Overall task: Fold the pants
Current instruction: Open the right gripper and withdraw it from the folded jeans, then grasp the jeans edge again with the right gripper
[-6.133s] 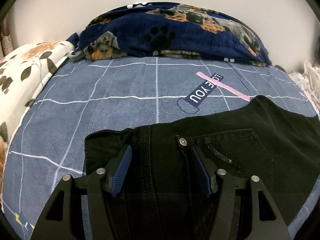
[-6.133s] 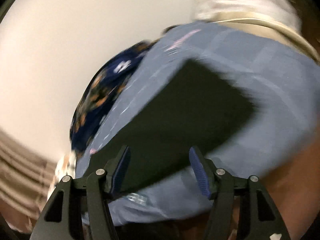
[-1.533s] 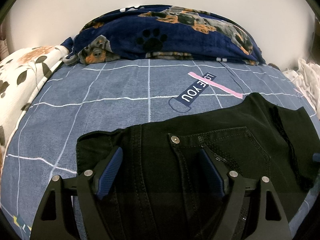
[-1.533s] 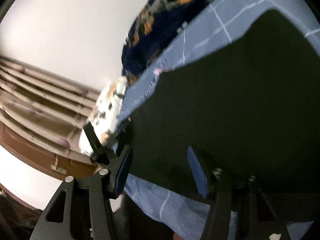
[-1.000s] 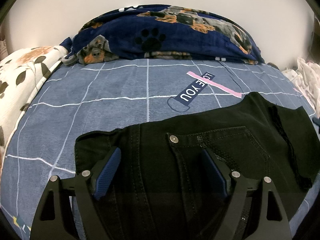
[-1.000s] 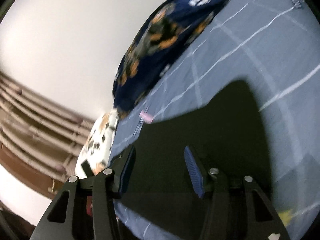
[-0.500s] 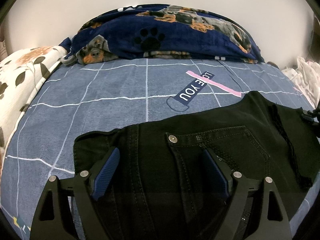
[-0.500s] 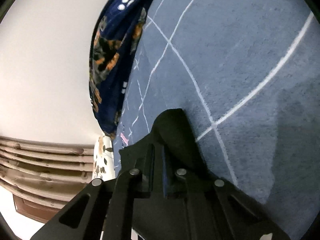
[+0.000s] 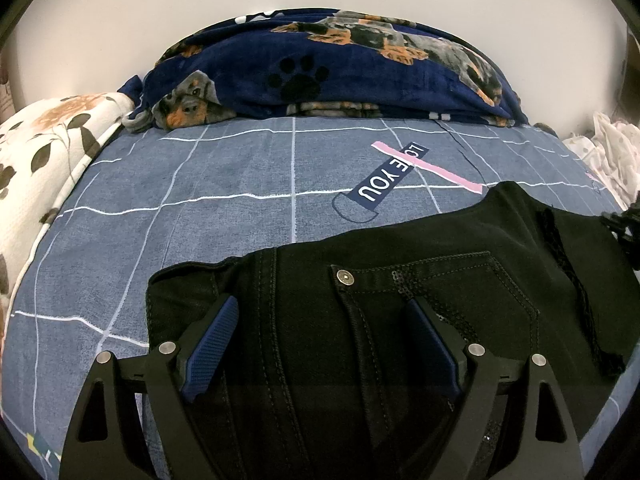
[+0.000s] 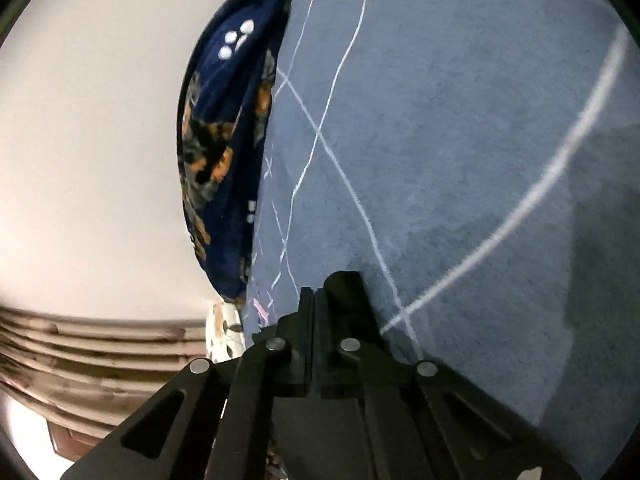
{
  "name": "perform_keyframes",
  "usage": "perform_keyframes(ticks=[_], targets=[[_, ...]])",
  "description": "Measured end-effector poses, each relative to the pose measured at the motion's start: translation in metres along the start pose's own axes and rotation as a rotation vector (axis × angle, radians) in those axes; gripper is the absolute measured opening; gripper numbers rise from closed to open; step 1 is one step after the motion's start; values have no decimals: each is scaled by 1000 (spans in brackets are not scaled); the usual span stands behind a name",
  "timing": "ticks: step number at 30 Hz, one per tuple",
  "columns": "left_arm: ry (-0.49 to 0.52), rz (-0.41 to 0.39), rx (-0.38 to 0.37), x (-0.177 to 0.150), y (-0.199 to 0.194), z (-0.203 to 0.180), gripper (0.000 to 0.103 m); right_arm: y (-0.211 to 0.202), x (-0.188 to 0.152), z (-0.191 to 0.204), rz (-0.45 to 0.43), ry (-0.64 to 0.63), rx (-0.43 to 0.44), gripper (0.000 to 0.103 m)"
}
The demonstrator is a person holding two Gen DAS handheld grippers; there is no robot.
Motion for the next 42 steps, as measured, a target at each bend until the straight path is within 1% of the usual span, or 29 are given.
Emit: perform_keyframes(ticks=[1,3,5,8,9,10,11,13,14,15,16,17,19,20,21,23,24,27,29,31,35,38,42], targets=[[0,0,0,0,0,0,86,-5,-2,8,-20,-35,7,12],[0,0,0,0,0,0,86,-20,-16,23,-22,-117,12,13],[0,0,-1,0,0,0,86,-32,-39,32,14,-165,46,13],[0,0,-1,0,0,-1,87,-48,-85,34,97,-251,44,16],[0,-1,0,0,0,-2,87,-50,-96,31,116,-267,38,18],[0,-1,1,0,0,-1,87,-53,-108,26,135,-287,8,20],[1,-1,1,0,0,0,87,-52,-116,18,153,-304,-39,22],[2,0,2,0,0,-1,88,-48,-123,4,164,-307,-106,15],[2,0,2,0,0,0,88,-48,-122,1,153,-297,-107,14],[2,0,1,0,0,0,88,-48,-119,2,150,-284,-103,20],[2,-1,1,0,0,0,88,-48,-118,6,142,-278,-102,22],[1,-1,0,0,0,0,88,-47,-117,16,134,-298,-101,23],[2,-1,1,0,0,-1,89,-42,-125,44,135,-383,-89,25],[2,-1,1,0,0,-1,89,-40,-128,55,142,-415,-83,29],[1,-1,0,0,0,0,89,-34,-135,68,153,-453,-76,35],[1,-1,0,0,0,-1,89,-23,-149,84,182,-508,-69,42],[2,-1,0,0,0,-2,89,-11,-158,91,205,-528,-65,43],[1,-1,0,0,0,-2,89,28,-184,102,277,-565,-69,45],[1,-1,1,0,0,-1,90,57,-201,103,329,-577,-88,44],[2,-1,2,0,0,-2,90,76,-217,101,372,-585,-95,45],[2,-1,1,0,0,-2,90,114,-250,103,445,-670,-157,45],[2,-1,2,-1,0,-1,90,130,-267,108,467,-740,-191,45],[2,-2,2,0,0,-2,91,145,-277,111,471,-813,-249,45]])
Point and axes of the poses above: each gripper's, at about its wrist camera, not at the fingertips, and y roughly the way its jaws point, z to its left, x to its top, the point moved 7 cm from there along y, roughly the way its jaws point, and after that the axes turned 3 degrees about x, right-handed, at the moved point
